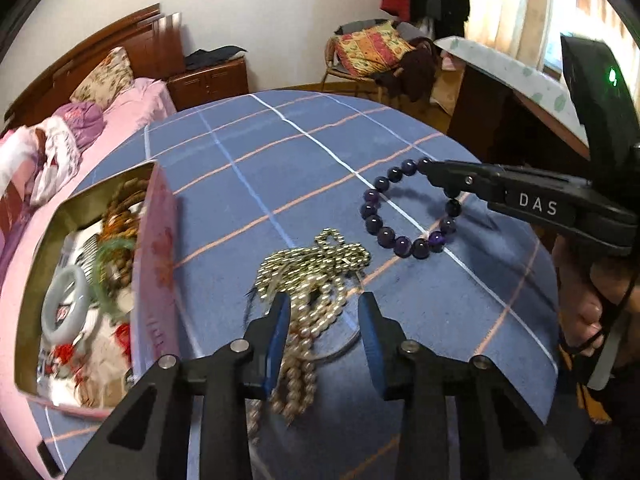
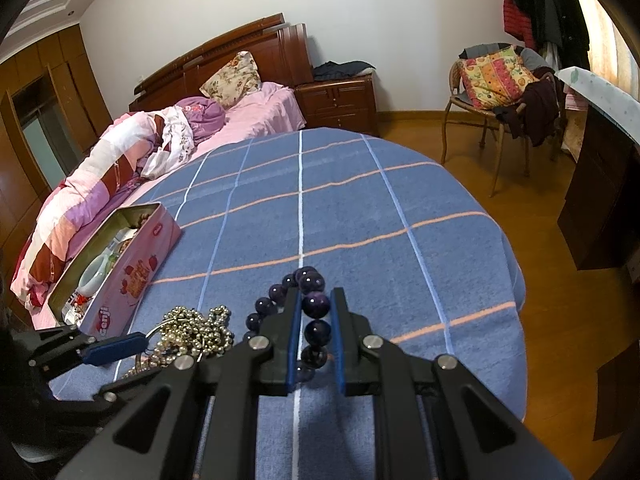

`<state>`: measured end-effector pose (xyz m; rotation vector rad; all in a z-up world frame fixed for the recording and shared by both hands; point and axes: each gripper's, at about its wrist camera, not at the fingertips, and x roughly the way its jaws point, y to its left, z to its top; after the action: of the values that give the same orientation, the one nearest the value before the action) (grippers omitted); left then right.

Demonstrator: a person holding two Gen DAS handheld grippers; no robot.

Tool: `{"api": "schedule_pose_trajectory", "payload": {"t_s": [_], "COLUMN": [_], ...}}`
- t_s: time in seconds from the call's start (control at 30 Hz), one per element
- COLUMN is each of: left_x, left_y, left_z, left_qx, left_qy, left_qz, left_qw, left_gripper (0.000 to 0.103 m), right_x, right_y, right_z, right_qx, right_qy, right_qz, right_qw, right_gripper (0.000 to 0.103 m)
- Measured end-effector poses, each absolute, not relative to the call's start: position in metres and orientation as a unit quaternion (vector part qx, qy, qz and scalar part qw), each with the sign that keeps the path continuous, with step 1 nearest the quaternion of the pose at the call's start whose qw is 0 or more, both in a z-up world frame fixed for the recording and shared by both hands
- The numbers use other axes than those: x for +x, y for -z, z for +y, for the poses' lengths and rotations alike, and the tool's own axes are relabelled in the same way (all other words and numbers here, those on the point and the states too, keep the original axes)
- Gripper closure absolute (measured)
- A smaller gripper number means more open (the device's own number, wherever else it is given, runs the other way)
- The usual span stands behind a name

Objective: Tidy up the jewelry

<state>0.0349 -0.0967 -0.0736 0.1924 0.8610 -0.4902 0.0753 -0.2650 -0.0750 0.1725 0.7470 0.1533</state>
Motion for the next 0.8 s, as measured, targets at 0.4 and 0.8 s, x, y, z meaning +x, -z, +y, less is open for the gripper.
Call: {"api": "schedule_pose_trajectory", "payload": {"t_s": [0.4, 0.8], "left_x": [0.012, 0.018], "left_y": [0.085, 0.073], "left_z": [-0.073, -0.071], "left_qx": [0.097, 0.123], "left_qy": [0.239, 0.232], "left_qz": [0.442, 0.427], "left_qw": [0.859, 0.865], "left_gripper": [0.065, 0.098], "right_x": [0.065, 0.059], "right_y": [0.071, 0.071], "right_z": [-0.251, -0.237], "right_qx": [0.072, 0.063], "right_qy": [-0.093, -0.105], "right_qz": [0.363, 0.363], "right_qw": [0.925, 0.924], "right_gripper": [0.086, 0.086]}}
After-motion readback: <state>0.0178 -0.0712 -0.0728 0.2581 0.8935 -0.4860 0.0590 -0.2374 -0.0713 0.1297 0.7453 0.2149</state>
